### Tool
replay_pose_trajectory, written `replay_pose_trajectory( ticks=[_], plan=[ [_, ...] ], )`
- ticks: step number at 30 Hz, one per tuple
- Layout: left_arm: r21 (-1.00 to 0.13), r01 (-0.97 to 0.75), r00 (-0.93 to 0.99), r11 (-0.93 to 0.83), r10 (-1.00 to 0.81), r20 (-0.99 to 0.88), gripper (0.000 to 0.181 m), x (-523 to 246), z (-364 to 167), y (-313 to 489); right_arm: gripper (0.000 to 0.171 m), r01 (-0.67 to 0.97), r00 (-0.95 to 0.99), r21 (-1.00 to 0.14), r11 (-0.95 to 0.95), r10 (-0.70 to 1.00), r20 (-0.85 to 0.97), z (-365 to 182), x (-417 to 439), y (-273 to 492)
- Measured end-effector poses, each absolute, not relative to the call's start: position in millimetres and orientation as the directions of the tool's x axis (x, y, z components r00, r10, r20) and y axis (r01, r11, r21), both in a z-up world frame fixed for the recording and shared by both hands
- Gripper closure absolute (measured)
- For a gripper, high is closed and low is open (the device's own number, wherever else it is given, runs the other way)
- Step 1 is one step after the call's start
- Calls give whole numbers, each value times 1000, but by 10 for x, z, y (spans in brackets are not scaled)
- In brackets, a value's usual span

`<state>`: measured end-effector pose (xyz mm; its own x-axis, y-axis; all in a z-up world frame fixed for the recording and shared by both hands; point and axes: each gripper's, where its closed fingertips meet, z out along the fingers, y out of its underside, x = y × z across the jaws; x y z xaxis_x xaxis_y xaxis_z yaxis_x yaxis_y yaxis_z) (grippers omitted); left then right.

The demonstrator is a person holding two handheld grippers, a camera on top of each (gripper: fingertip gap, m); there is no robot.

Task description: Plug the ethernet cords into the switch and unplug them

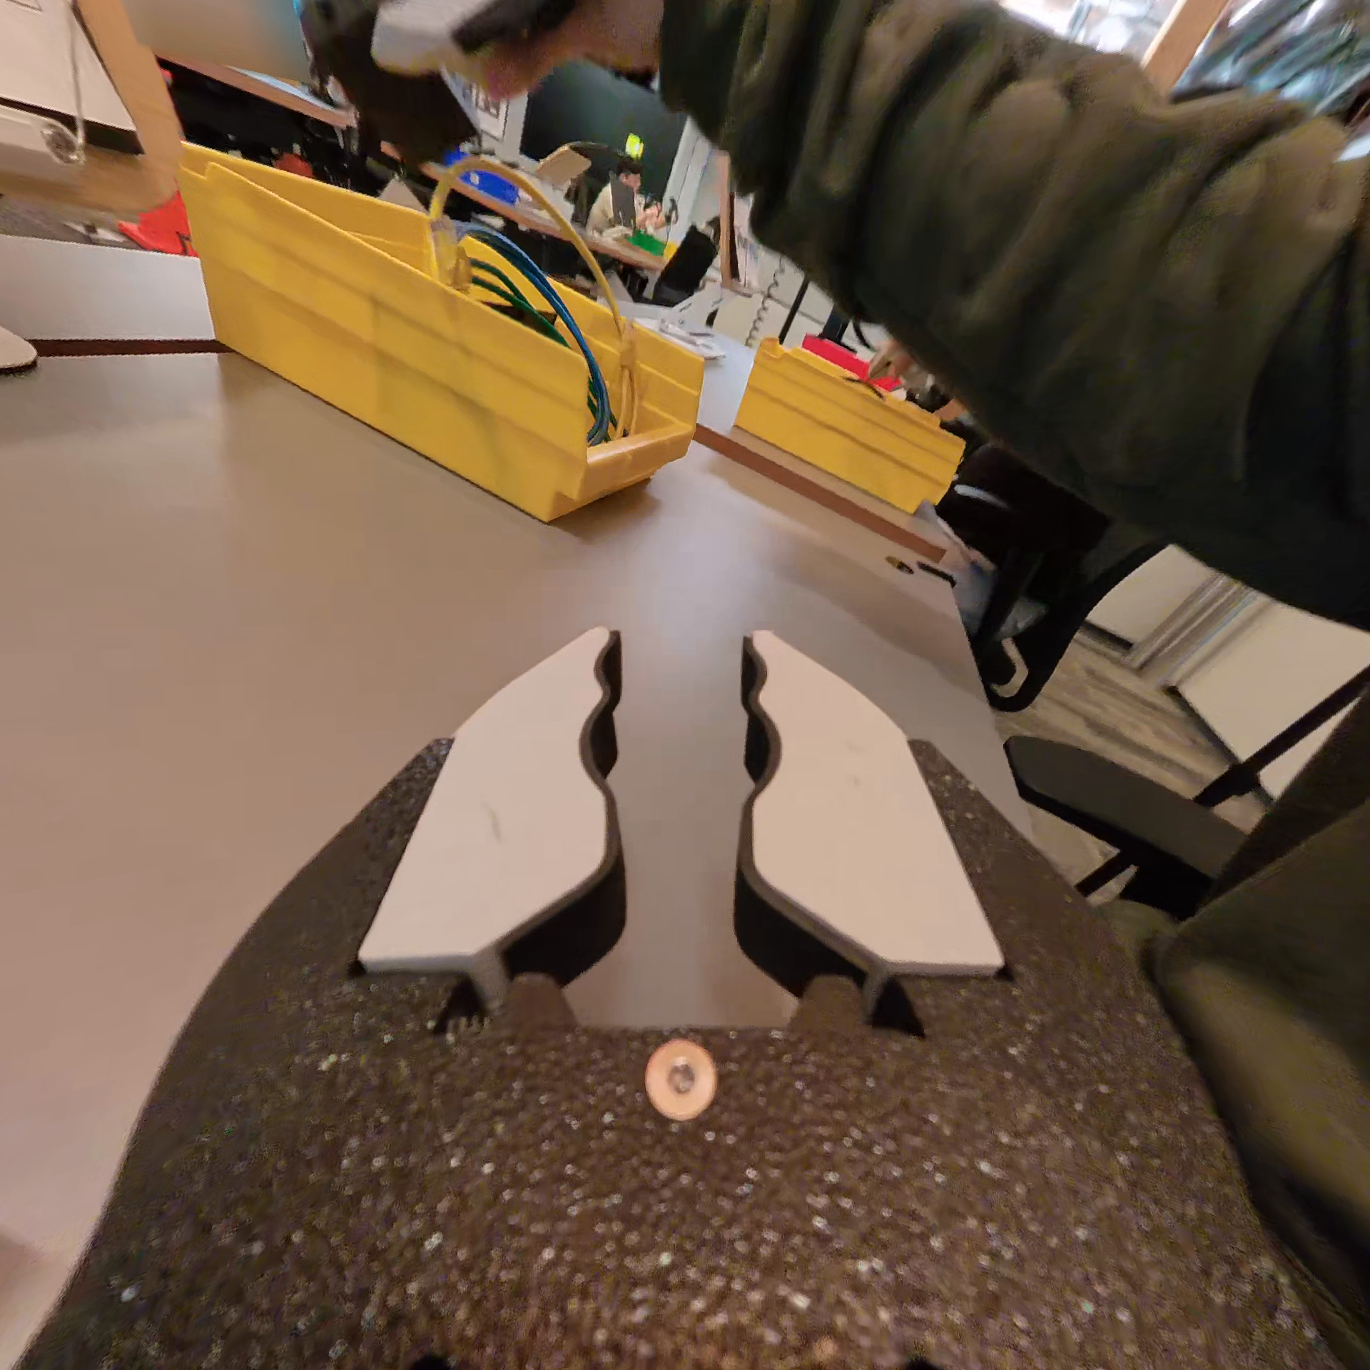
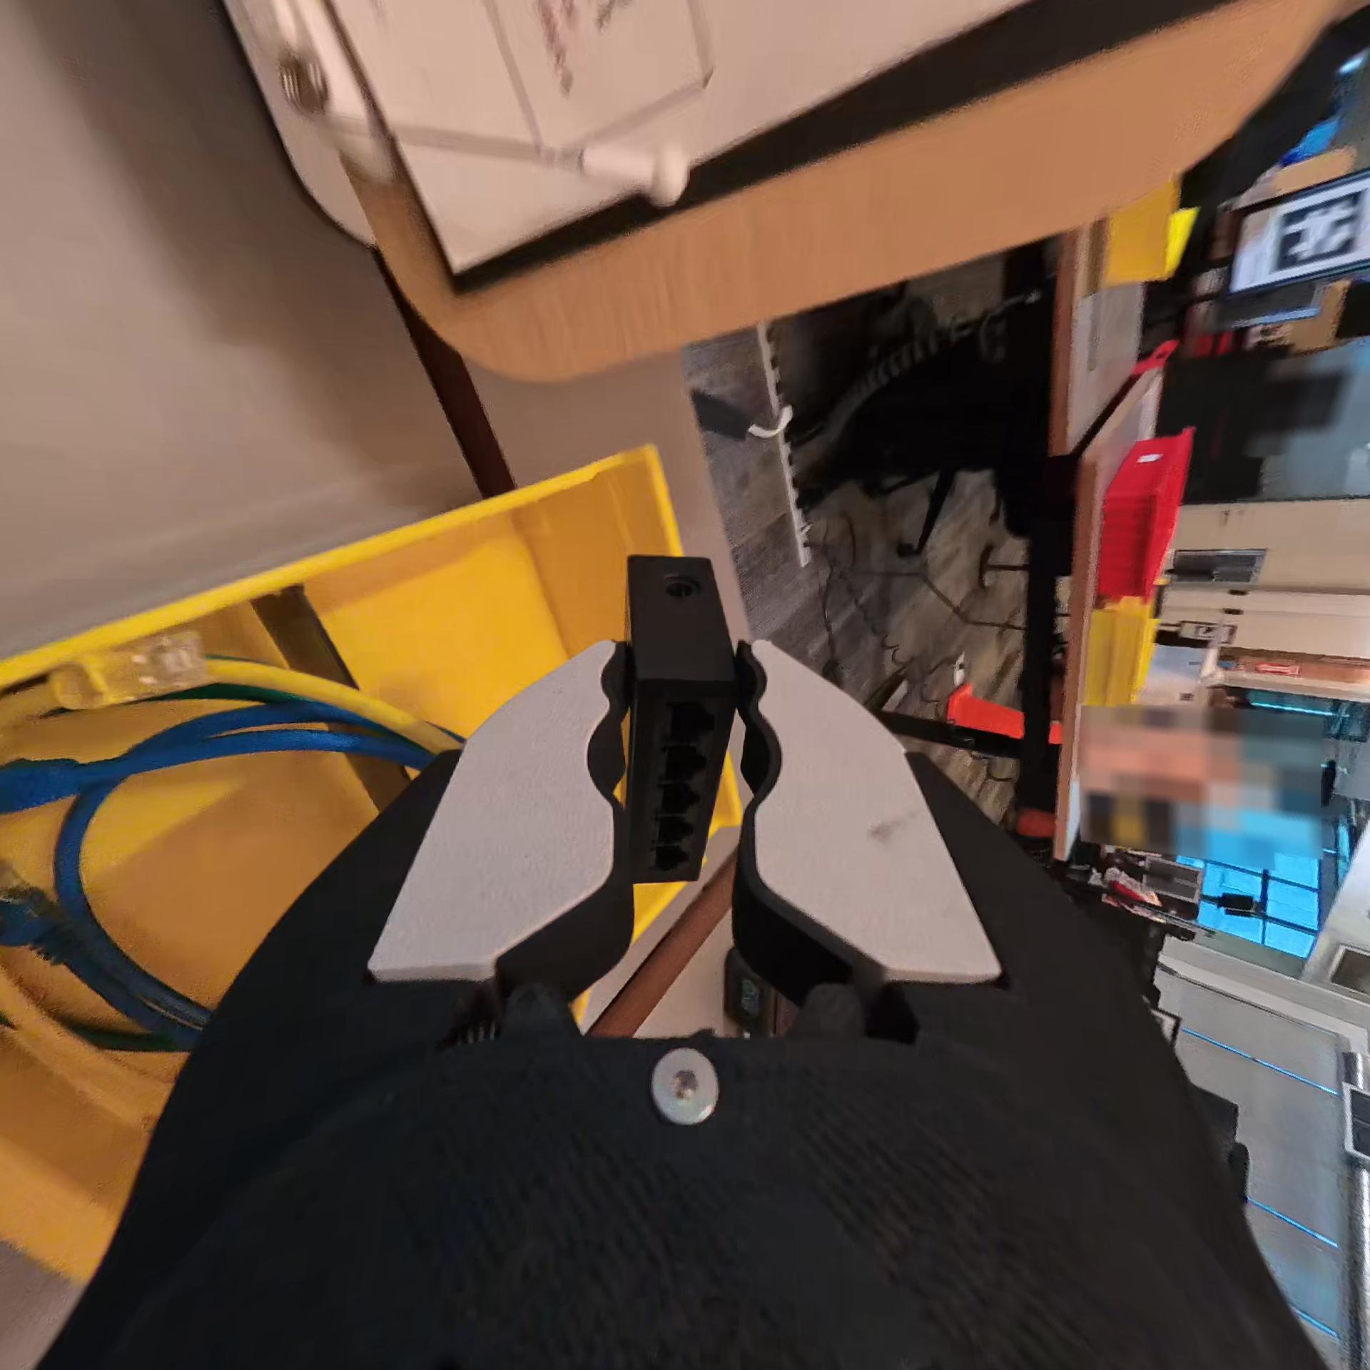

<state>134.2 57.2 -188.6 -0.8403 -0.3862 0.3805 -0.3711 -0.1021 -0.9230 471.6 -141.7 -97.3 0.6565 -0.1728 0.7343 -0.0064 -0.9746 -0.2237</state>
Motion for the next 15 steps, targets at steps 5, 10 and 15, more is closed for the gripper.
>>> replay_pose_trajectory(
  ticks=[5,10,15],
  plan=[
    [-918,-367,-827,-149,-398,396,153,1371,-1849,634,143,-58,734,-157,-986,-149,662,-1601,4816,-1496],
    [-940,-332,-836,-72,-439,329,148,1341,-1903,569,135,-77,687,-248,-966,-231,689,-1522,4865,-1487],
    [-941,-336,-817,-43,-483,314,145,1382,-1952,561,115,-152,545,-470,-869,-471,694,-988,4655,-1551]
  ],
)
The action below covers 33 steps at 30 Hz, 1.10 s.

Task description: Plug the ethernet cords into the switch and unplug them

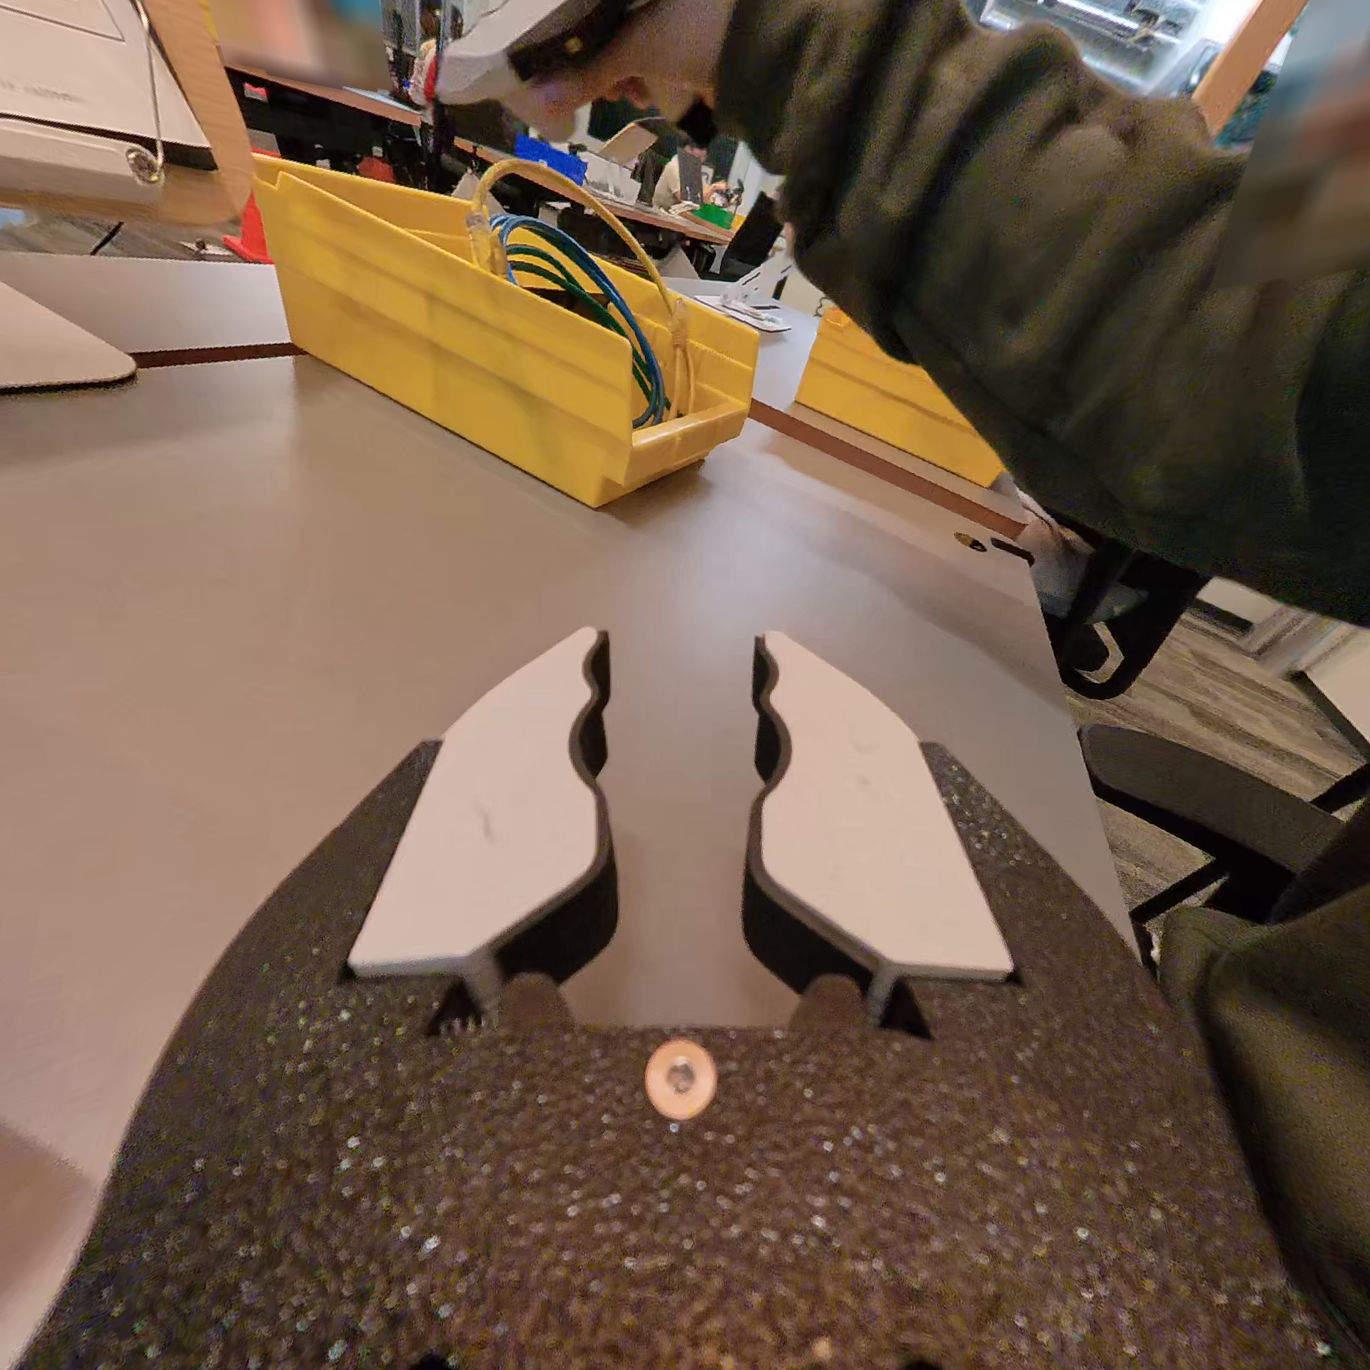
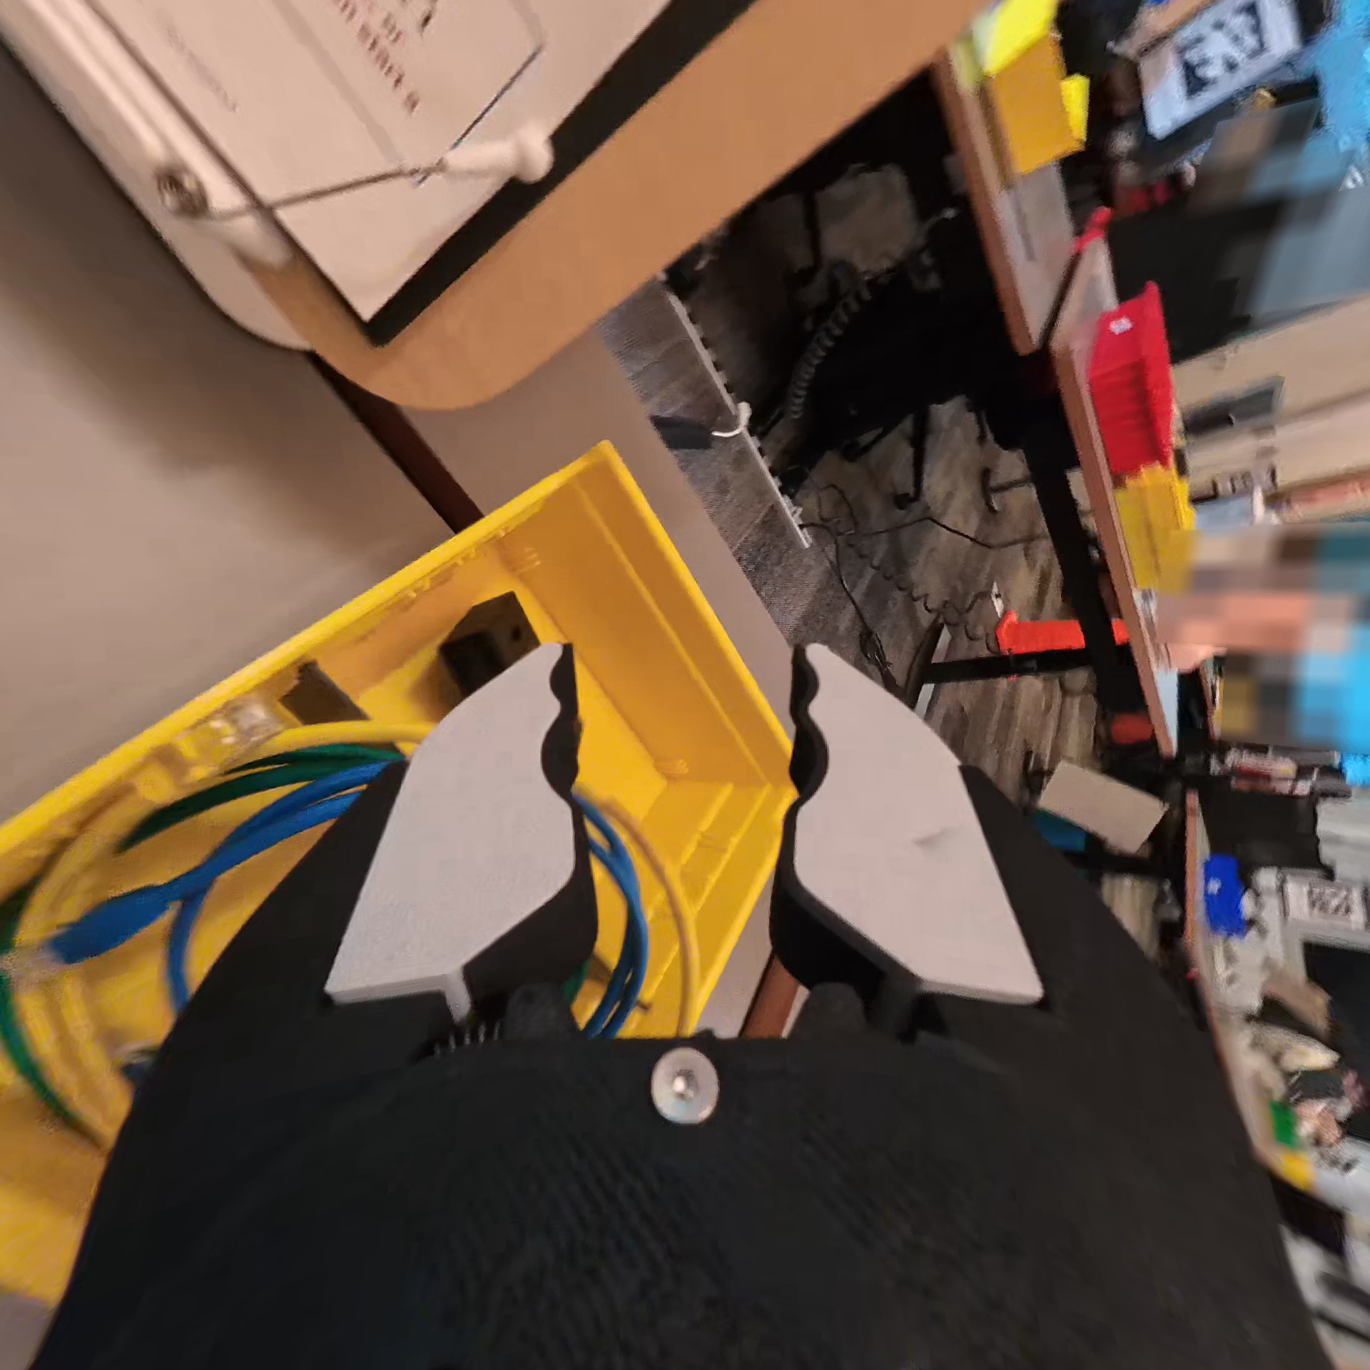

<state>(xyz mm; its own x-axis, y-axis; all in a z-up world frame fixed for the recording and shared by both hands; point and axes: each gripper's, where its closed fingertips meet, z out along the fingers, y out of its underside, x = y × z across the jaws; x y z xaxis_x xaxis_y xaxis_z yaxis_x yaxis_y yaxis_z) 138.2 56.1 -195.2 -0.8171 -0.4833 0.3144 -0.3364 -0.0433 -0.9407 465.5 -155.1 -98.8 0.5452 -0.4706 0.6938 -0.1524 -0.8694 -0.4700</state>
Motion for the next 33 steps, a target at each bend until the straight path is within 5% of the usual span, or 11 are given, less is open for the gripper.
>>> replay_pose_trajectory(
  ticks=[7,14,23,33],
  plan=[
    [-940,-341,-746,-7,-607,275,133,1481,-2041,568,94,-354,346,-732,-582,-808,476,-1318,3366,-2056],
    [-924,-374,-695,85,-685,218,112,1581,-2155,-40,78,-514,184,-737,-439,-895,405,-2087,2714,-2648],
    [-888,-432,-568,155,-812,135,95,2648,-1885,-1048,76,-497,152,-749,-437,-894,421,-1952,2718,-2761],
    [-793,-526,-483,308,-875,-20,113,3288,-2283,-1200,77,-471,172,-762,-444,-894,414,-1874,2698,-2710]
  ],
)
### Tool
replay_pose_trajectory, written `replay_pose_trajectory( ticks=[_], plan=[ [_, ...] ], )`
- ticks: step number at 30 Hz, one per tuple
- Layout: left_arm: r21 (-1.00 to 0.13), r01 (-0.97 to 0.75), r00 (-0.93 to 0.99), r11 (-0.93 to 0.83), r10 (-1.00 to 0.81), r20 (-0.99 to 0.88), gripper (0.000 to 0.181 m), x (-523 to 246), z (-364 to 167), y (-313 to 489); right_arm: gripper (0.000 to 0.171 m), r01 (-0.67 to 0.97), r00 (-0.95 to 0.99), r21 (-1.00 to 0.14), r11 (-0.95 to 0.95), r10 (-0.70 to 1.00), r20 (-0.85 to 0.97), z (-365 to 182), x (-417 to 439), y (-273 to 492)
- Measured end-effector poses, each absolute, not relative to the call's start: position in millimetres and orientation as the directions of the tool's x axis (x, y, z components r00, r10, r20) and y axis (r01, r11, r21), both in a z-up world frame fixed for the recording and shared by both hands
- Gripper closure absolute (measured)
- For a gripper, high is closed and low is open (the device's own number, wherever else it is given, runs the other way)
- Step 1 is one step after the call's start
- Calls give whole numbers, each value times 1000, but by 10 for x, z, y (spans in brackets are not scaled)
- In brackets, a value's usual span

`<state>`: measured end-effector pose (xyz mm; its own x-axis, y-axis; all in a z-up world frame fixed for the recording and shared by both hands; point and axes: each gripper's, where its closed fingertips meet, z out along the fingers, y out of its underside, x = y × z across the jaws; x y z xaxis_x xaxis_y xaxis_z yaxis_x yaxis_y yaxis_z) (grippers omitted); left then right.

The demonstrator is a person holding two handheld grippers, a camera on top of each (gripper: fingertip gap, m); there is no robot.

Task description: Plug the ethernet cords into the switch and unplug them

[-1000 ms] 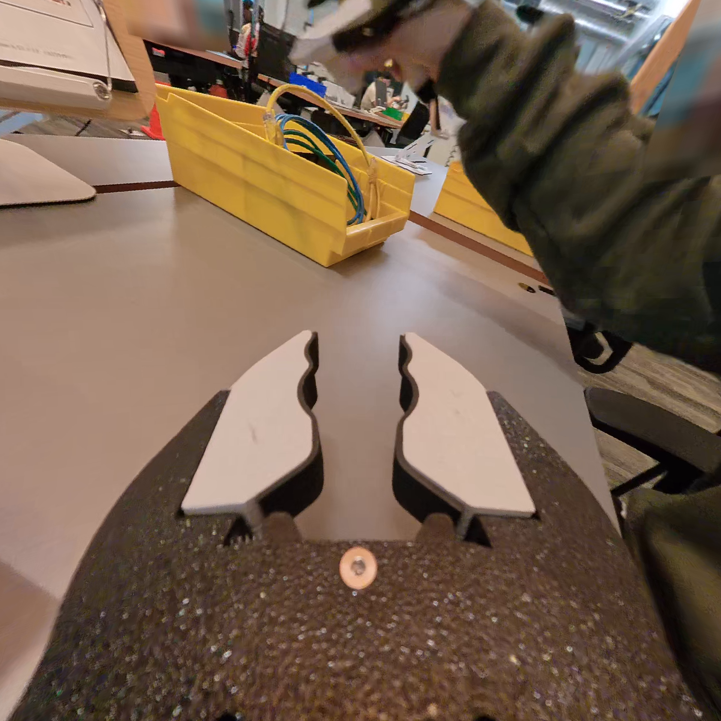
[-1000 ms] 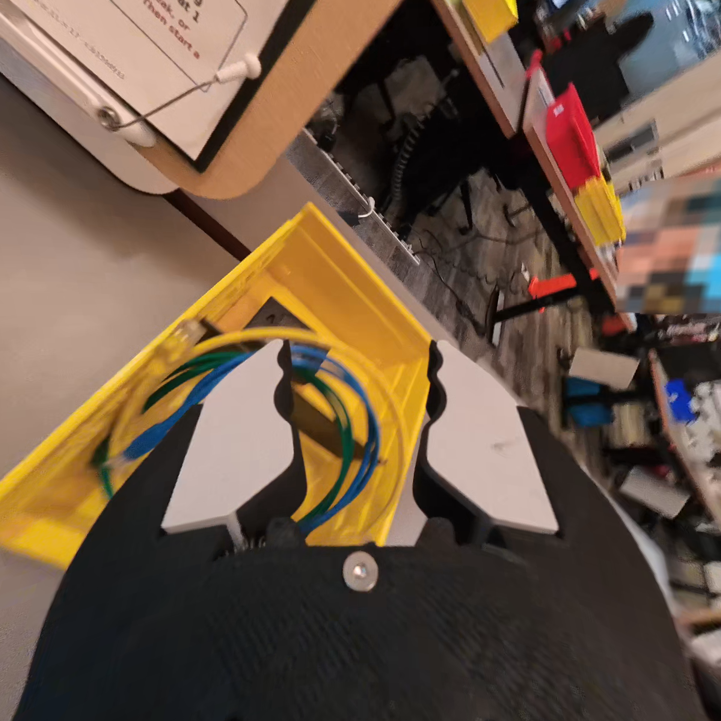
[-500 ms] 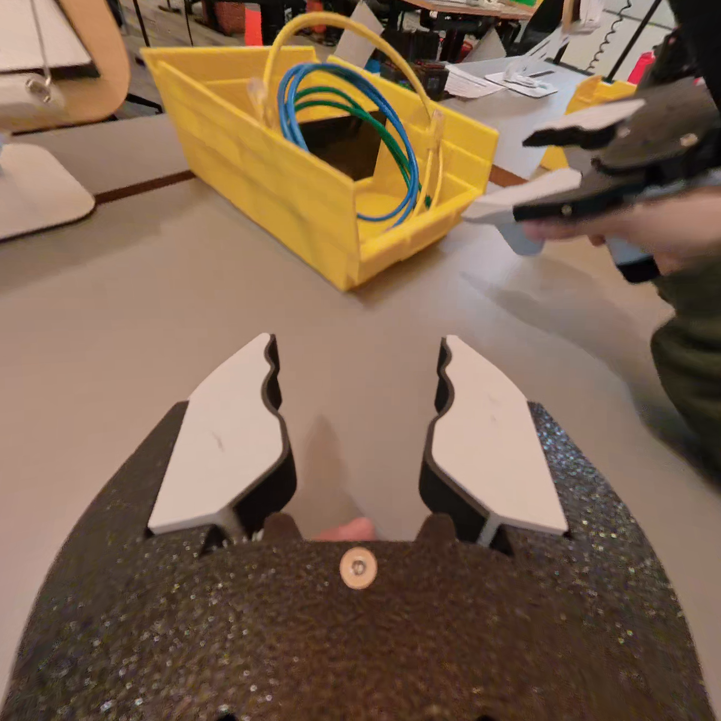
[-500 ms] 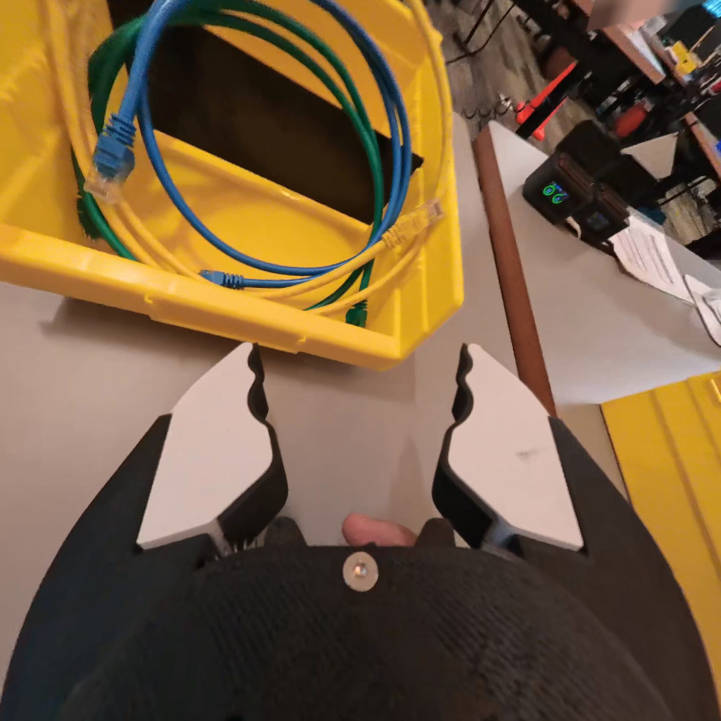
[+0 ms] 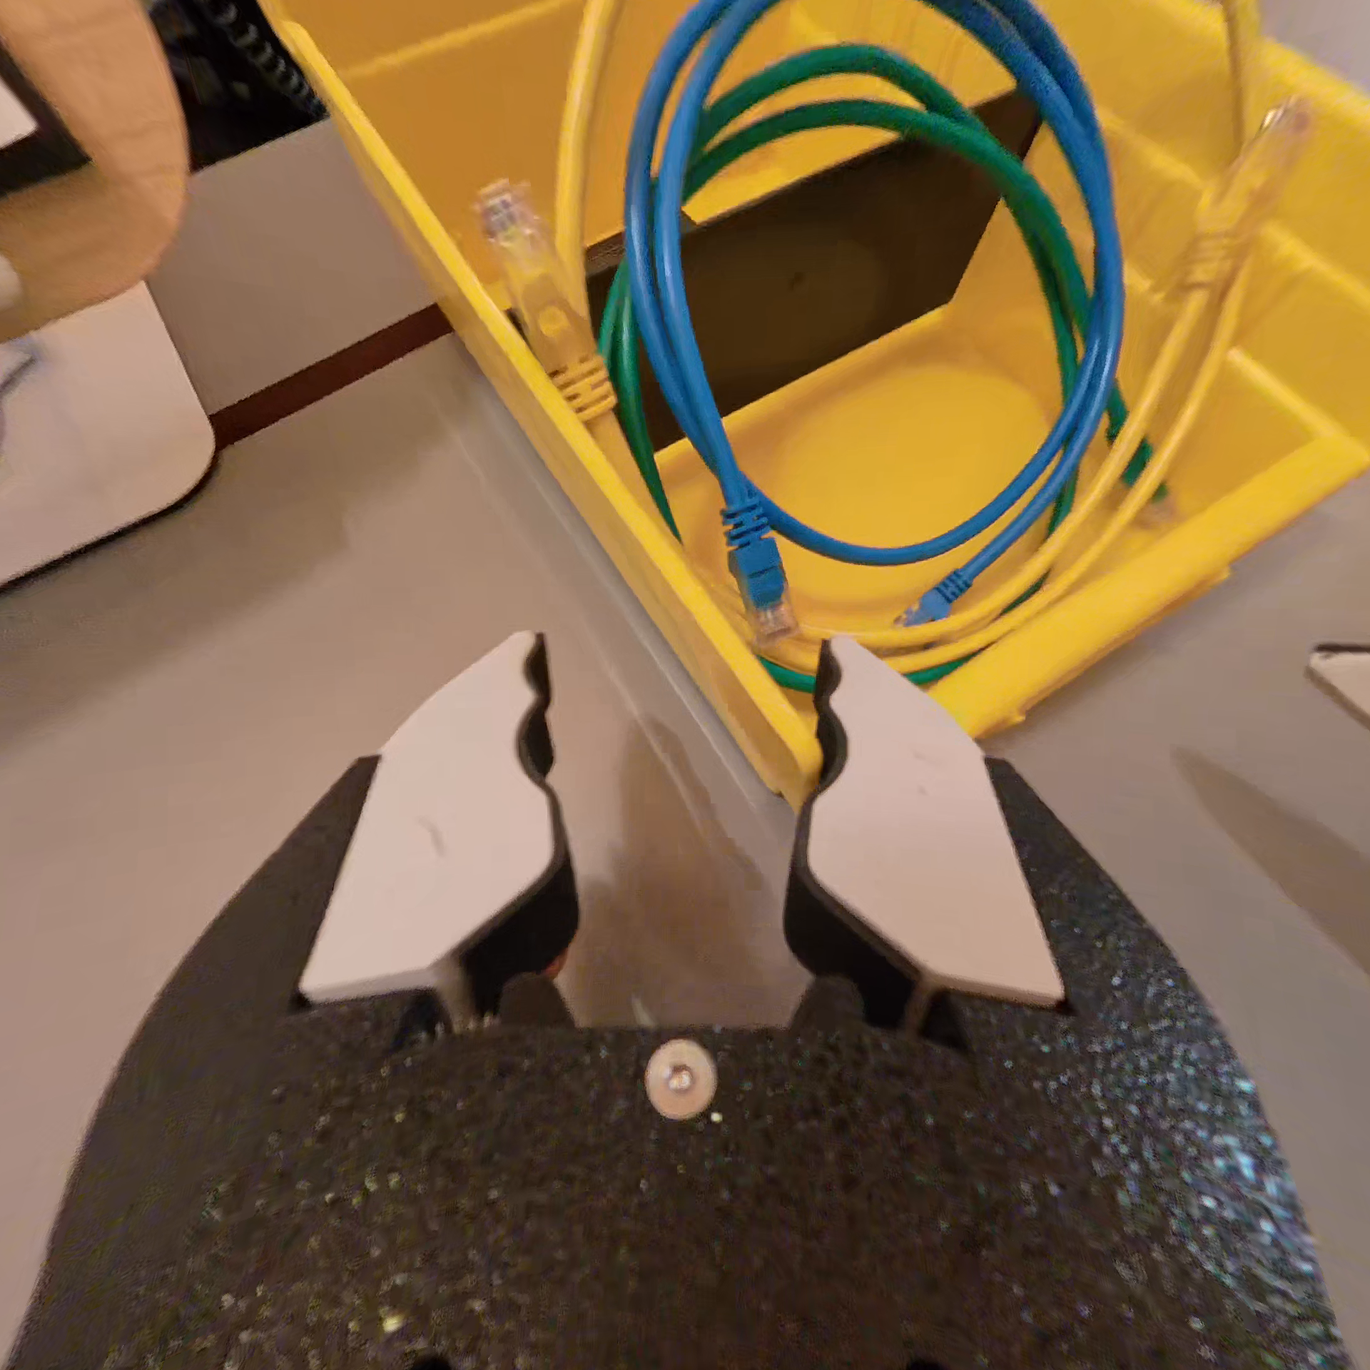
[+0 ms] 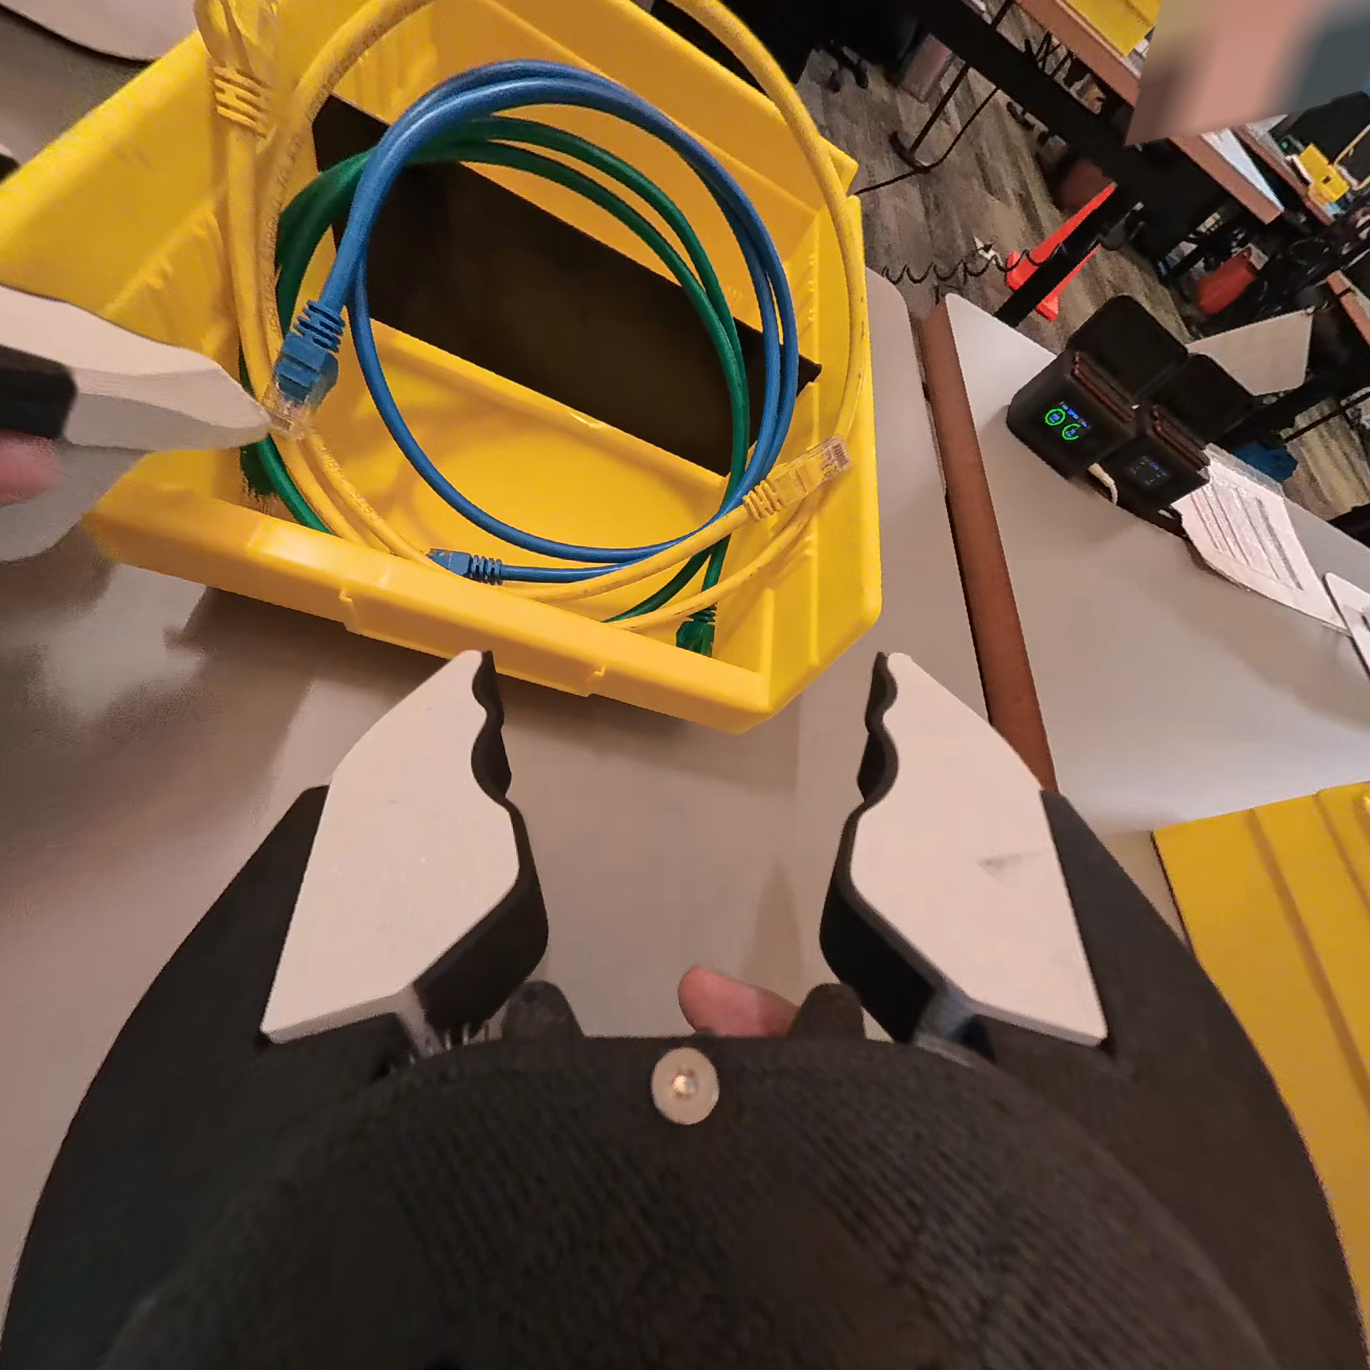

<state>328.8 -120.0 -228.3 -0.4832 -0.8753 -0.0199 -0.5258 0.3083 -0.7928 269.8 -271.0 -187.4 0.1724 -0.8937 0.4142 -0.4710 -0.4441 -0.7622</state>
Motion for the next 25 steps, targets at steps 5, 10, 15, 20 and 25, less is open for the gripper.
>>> replay_pose_trajectory(
  ticks=[5,10,15,20,25],
  plan=[
    [-793,-465,-478,394,-865,-149,168,3355,-2275,-936,78,-443,200,-791,-421,-907,370,-1788,2667,-2645],
    [-804,-431,-526,410,-838,-145,173,2819,-2268,-407,79,-368,168,-841,-397,-918,360,-1439,2579,-2704],
    [-799,-382,-643,464,-754,-130,175,1728,-2265,441,81,-268,226,-872,-410,-906,357,-1156,2470,-2407],
    [-749,-466,-660,470,-749,-59,178,747,-2270,1588,81,-167,456,-897,-410,-839,298,-1180,2335,-1347],
    [-726,-570,-590,385,-807,36,178,-38,-2273,2705,78,-157,735,-939,-308,-671,97,-1390,1981,200]
  ],
)
